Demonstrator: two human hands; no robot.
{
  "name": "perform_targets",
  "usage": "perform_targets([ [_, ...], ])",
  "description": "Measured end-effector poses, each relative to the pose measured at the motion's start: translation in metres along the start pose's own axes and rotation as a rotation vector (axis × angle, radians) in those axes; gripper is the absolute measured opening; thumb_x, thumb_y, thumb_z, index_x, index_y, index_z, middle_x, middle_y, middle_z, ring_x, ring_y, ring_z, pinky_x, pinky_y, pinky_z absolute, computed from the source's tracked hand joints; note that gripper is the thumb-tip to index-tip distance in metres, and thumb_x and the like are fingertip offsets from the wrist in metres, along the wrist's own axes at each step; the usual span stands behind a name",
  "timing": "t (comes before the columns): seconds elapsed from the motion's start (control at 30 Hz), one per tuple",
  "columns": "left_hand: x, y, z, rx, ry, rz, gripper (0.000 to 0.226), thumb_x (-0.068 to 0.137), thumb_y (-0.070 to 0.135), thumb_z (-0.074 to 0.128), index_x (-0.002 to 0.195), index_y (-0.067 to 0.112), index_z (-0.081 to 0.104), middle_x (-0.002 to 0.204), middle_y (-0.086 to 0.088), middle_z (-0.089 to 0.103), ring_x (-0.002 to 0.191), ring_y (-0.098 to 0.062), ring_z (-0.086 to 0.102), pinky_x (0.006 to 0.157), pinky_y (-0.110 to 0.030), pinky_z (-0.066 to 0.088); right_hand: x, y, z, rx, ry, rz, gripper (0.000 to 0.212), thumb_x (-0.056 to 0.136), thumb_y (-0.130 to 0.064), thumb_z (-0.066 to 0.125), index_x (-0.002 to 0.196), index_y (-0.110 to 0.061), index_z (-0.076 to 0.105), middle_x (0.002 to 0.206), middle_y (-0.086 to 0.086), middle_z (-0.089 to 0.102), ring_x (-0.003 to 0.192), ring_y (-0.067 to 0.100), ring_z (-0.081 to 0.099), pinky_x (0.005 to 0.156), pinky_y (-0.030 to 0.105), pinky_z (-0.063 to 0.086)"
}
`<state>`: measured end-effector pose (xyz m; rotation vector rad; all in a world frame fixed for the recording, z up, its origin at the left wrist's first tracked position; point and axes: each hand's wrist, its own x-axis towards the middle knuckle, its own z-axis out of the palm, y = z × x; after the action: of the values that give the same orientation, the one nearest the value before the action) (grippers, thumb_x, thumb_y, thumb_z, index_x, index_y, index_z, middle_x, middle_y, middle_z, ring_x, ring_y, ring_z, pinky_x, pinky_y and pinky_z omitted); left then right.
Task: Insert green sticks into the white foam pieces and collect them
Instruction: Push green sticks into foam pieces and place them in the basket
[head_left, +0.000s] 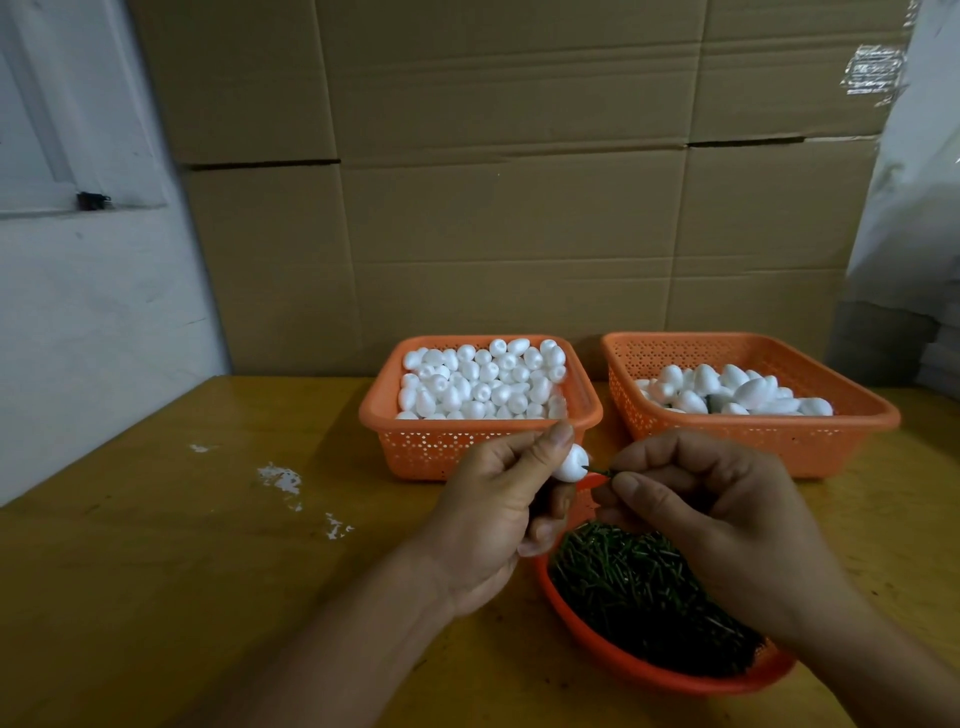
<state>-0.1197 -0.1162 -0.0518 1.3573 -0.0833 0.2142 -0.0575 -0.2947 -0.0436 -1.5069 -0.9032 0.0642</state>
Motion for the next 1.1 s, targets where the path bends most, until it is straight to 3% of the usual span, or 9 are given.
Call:
perform_targets([
  [0.4, -0.0028, 0.0007, 0.0006, 0.032, -0.025, 0.005, 0.029, 0.089, 0.042, 0.064, 0.078, 0.015, 0.063, 0.059, -0.002, 0.048, 0.041, -0.008, 0.037, 0.039, -0.018, 0.024, -0.0061, -0.0064, 0.0058, -0.294, 0.043, -0.079, 0.013, 0.08, -0.033, 0.068, 0.088, -0.025, 0.074, 0.076, -0.009, 0.077, 0.07, 0.007, 0.074, 0.066, 0.033, 0.059],
  [0.6, -0.0036, 0.0004, 0.0012, 0.046, -0.028, 0.009, 0.027, 0.087, 0.042, 0.066, 0.079, 0.016, 0.065, 0.058, -0.002, 0.048, 0.041, -0.008, 0.036, 0.038, -0.018, 0.024, -0.0071, -0.008, 0.0079, -0.368, 0.06, -0.132, 0.02, 0.077, -0.046, 0.065, 0.087, -0.031, 0.073, 0.075, -0.019, 0.075, 0.068, -0.001, 0.072, 0.061, 0.027, 0.059],
  [0.8, -0.0036, 0.0014, 0.0005, 0.045, -0.042, 0.011, 0.027, 0.083, 0.04, 0.069, 0.081, 0.014, 0.065, 0.058, -0.001, 0.048, 0.041, -0.008, 0.037, 0.038, -0.017, 0.024, -0.0083, -0.0063, 0.0093, -0.41, 0.061, -0.135, 0.024, 0.079, -0.053, 0.059, 0.087, -0.034, 0.072, 0.074, -0.017, 0.074, 0.062, 0.005, 0.071, 0.056, 0.04, 0.061],
  [1.1, -0.0026, -0.0006, -0.0008, 0.074, -0.037, 0.025, 0.023, 0.086, 0.033, 0.072, 0.094, 0.011, 0.068, 0.061, 0.001, 0.051, 0.045, -0.009, 0.039, 0.039, -0.018, 0.027, -0.01, -0.0064, 0.01, -0.465, 0.096, -0.148, 0.004, 0.083, -0.033, 0.068, 0.082, -0.033, 0.072, 0.067, -0.017, 0.072, 0.055, 0.006, 0.068, 0.051, 0.035, 0.055],
])
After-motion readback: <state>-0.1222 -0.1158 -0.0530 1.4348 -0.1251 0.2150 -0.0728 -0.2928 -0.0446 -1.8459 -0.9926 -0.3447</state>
